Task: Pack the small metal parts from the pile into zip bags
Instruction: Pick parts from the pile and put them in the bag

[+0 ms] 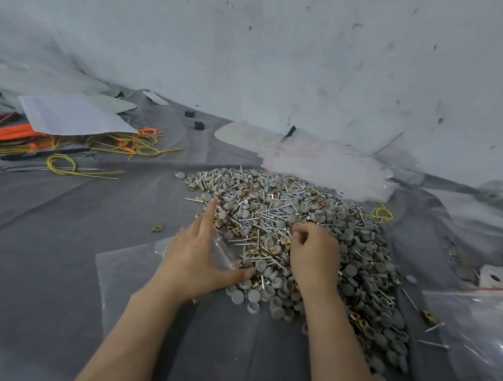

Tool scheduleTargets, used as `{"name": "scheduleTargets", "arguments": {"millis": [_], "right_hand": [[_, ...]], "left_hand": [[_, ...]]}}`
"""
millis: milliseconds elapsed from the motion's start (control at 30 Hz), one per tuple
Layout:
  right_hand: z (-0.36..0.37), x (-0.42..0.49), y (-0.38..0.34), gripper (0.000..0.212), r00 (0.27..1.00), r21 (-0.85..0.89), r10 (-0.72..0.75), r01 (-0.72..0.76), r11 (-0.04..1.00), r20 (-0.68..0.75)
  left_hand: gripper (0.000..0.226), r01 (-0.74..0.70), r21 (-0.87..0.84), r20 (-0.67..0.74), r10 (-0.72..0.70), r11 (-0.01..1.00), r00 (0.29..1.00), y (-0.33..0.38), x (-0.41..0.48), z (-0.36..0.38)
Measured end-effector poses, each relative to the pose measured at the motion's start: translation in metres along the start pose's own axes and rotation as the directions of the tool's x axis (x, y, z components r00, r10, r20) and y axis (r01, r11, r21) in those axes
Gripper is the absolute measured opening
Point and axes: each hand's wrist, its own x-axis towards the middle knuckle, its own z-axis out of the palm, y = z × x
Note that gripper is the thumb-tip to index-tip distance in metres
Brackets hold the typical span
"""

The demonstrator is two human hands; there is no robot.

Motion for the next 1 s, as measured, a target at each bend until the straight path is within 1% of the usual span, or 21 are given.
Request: {"name": "scheduleTargets", "arguments": {"millis": [100,200,300,367,400,467,500,567,633,667,733,800,867,933,1000], "right_hand": [[-0.002,0.002,0.003,0.026,0.998,0.086,0.028,-0.023,0.996,-0.060],[-0.005,0.004,0.006,0.026,0.991,0.198,0.071,-0.047,0.979,-0.114],[-0.008,0.007,0.008,0.022,0.981,0.324,0.109,-0.052,0.945,-0.159],[-0.009,0.007,0.006,0.016,0.972,0.432,0.125,-0.027,0.901,-0.200],[-0.009,0.006,0.004,0.014,0.969,0.464,0.128,-0.015,0.886,-0.213],[-0.008,0.006,0.001,0.010,0.969,0.486,0.133,-0.016,0.874,-0.207],[-0.009,0.006,0.000,0.010,0.972,0.482,0.136,-0.027,0.876,-0.192],[-0.010,0.006,0.003,0.016,0.979,0.449,0.141,-0.059,0.892,-0.150],[-0.012,0.008,0.007,0.024,0.985,0.380,0.143,-0.097,0.920,-0.094],[-0.013,0.010,0.010,0.025,0.987,0.345,0.149,-0.120,0.931,-0.059],[-0.015,0.012,0.012,0.029,0.986,0.334,0.165,-0.159,0.929,0.011],[-0.017,0.012,0.011,0.034,0.988,0.356,0.152,-0.151,0.922,0.026],[-0.016,0.011,0.008,0.034,0.989,0.410,0.144,-0.129,0.903,-0.007],[-0.014,0.009,0.005,0.028,0.986,0.486,0.156,-0.109,0.867,-0.056],[-0.012,0.007,0.002,0.019,0.985,0.586,0.160,-0.096,0.805,-0.059]], "left_hand": [[0.128,-0.002,-0.026,-0.026,0.002,1.000,1.000,-0.003,0.000,0.000],[0.112,-0.013,-0.048,-0.167,0.005,0.999,0.986,-0.005,-0.001,-0.001],[0.096,-0.052,-0.109,-0.313,0.015,0.993,0.949,-0.002,0.001,0.000],[0.096,-0.083,-0.173,-0.371,0.013,0.981,0.929,0.002,0.003,0.002],[0.099,-0.094,-0.202,-0.370,0.013,0.975,0.929,0.005,0.004,0.003],[0.108,-0.101,-0.226,-0.319,0.024,0.969,0.947,0.009,0.008,0.004],[0.113,-0.090,-0.209,-0.275,0.030,0.974,0.961,0.011,0.011,0.004],[0.122,-0.038,-0.118,-0.167,0.018,0.992,0.986,0.013,0.017,0.003],[0.128,0.010,-0.008,-0.071,-0.010,1.000,0.997,0.016,0.021,0.004],[0.130,0.026,0.031,-0.040,-0.025,0.999,0.999,0.017,0.021,0.006],[0.132,0.056,0.063,-0.004,-0.056,0.996,0.998,0.016,0.020,0.010],[0.134,0.086,0.059,0.023,-0.087,0.995,0.996,0.012,0.017,0.012],[0.137,0.107,0.060,0.038,-0.109,0.992,0.993,0.006,0.015,0.012],[0.138,0.123,0.054,0.046,-0.125,0.991,0.991,0.002,0.013,0.011],[0.136,0.135,0.037,0.043,-0.137,0.990,0.990,0.002,0.012,0.011]]}}
